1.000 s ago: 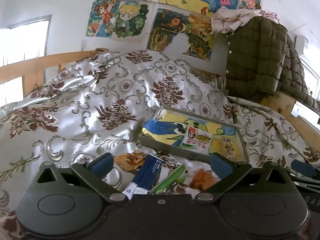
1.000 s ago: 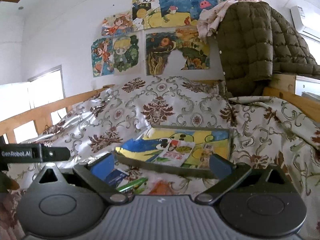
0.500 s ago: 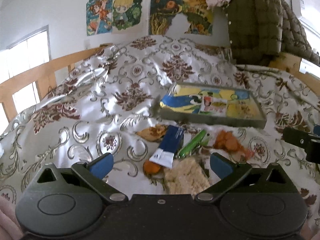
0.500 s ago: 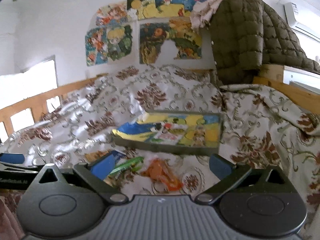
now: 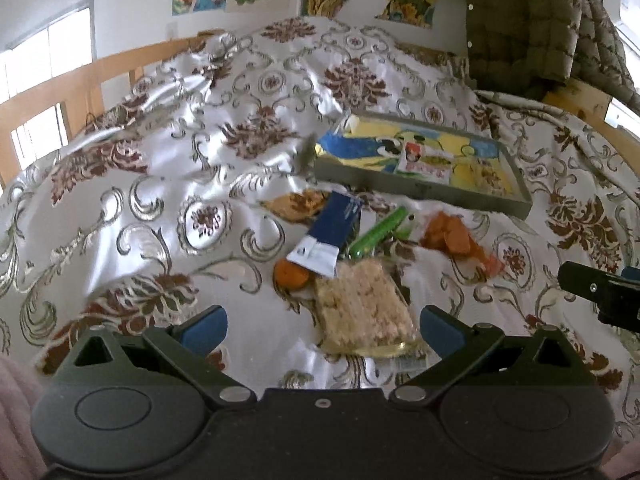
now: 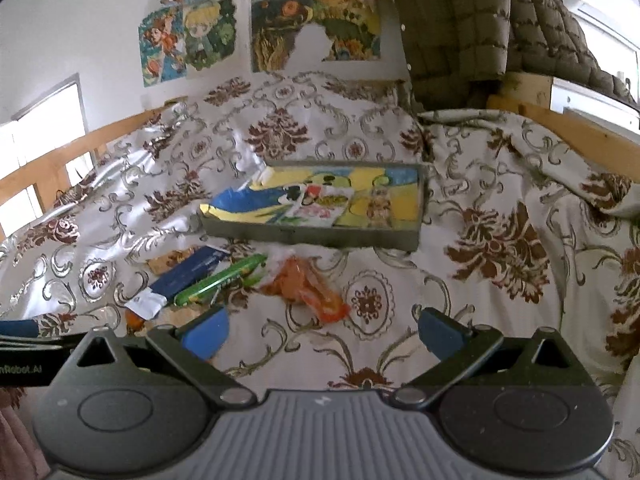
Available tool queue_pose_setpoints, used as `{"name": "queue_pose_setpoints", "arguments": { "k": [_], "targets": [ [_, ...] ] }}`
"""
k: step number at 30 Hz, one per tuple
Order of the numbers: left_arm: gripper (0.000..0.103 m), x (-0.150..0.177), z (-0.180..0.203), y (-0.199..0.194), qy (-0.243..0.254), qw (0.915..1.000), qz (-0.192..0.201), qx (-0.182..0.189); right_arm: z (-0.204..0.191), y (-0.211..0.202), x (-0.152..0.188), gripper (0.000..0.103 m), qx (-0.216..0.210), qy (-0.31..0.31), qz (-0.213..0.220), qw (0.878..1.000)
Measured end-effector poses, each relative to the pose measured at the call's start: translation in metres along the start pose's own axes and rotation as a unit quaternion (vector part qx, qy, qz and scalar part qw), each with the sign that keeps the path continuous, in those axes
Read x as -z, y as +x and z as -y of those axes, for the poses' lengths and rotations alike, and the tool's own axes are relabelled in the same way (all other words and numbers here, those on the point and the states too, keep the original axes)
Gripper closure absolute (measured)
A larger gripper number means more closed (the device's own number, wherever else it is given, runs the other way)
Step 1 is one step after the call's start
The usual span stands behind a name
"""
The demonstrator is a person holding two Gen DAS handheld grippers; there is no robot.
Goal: Organize snacks
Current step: 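Lower left tool onto rice-cracker bag and grasp it while right tool approaches orange bag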
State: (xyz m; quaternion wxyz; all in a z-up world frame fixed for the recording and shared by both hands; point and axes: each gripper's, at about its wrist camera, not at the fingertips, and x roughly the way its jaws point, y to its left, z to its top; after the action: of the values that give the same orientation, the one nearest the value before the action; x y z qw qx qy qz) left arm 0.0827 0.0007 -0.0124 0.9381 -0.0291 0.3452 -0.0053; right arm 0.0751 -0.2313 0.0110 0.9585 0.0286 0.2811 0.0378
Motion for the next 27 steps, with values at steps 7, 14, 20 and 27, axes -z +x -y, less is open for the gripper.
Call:
{"name": "queue_pose_setpoints", "arguments": {
  "k": [7,14,20,27],
  "targets": [
    [0.001,0.001,0.002,0.005,0.003,0.9998,-0.021,0.003,-0.002,0.008,0.003,0.0,0.005,-0.004,-0.027,1.0],
    [0.001,0.001,0.001,0.014,-0.004,0.9988,-0.048,-0.013,-0.007,0.014,0.004,0.0,0.007,-0.017,-0.043,0.999],
    [0.001,0.001,-0.001,0.016,-0.009,0.9979,-0.06,-0.023,-0.007,0.017,0.003,0.0,0.008,-0.019,-0.05,0.999],
    [0.001,-0.001,0.001,0.019,-0.006,0.9982,-0.057,-0.017,-0.007,0.018,0.004,0.0,0.006,-0.019,-0.048,0.999]
  ]
}}
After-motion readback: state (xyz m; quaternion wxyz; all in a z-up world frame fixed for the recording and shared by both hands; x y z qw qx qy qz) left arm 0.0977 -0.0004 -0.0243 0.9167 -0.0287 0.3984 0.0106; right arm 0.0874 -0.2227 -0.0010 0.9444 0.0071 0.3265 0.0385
